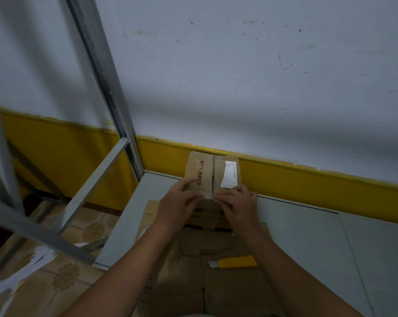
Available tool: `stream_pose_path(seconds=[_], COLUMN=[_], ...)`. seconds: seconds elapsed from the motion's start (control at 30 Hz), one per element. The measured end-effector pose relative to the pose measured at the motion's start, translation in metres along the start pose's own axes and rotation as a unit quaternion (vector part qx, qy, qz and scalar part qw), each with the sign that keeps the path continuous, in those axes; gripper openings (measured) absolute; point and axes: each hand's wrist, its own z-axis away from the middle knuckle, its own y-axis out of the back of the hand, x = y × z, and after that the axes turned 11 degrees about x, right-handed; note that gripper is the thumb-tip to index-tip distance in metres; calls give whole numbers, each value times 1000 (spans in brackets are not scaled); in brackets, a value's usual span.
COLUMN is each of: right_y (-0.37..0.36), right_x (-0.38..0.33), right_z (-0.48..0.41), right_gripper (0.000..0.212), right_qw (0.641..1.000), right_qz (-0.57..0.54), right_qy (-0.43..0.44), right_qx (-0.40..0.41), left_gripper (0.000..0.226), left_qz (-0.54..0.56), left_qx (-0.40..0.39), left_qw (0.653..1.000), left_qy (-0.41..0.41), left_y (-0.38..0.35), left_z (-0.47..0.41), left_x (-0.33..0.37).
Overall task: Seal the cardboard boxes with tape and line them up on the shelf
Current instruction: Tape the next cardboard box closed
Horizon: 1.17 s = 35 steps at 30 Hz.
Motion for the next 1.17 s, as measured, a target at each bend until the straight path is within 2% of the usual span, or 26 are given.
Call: stream_pose_path(seconds=[0.07,0.1,0.2,0.27,0.33,0.4,0.47,0.6,0.67,0.73,0.83,0.87,0.93,1.0,1.07,1.17], right_y=[3,4,14,19,21,24,31,52,63,72,83,88,100,109,116,120], right_x=[0,1,-3,-2,-2,-7,-18,-40,-47,-50,-42,-39,-30,-21,-17,-22], right_z=[1,1,-5,-12,-17,-16,-16,-15,-16,-21,-39,-46,-57,-63,-66,-61], right_gripper=[22,26,43,51,50,42,39,27,27,38,78,93,118,133,132,113], right_qw=[1000,998,964,922,900,909,911,904,892,873,829,828,862,892,892,896], right_qz=[-16,-38,-139,-180,-202,-205,-208,-247,-270,-306,-391,-397,-355,-319,-339,-346], right_qy=[-15,-49,-223,-341,-387,-363,-354,-335,-338,-352,-383,-384,-361,-319,-292,-278], right_qx=[1,4,32,34,11,4,31,102,130,142,113,91,35,-22,-57,-17], left_gripper=[35,47,76,76,61,45,36,48,38,27,28,32,36,32,25,33], left_qz=[46,68,119,139,166,191,215,233,261,283,310,316,323,312,294,257], left_qx=[24,34,9,-39,-52,-15,50,162,202,226,228,224,212,188,155,124], left_qw=[997,991,955,942,940,939,926,893,886,886,889,889,891,899,908,921], left_qy=[65,112,271,302,294,285,306,349,327,291,250,242,238,243,254,267], left_y=[4,6,7,4,-2,-6,-8,7,19,31,45,48,54,56,56,52], left_z=[0,-1,-7,-9,-7,-3,0,-2,-8,-15,-27,-32,-42,-52,-60,-69], left_x=[-2,-3,-5,-3,2,10,20,38,47,55,60,58,53,47,45,45])
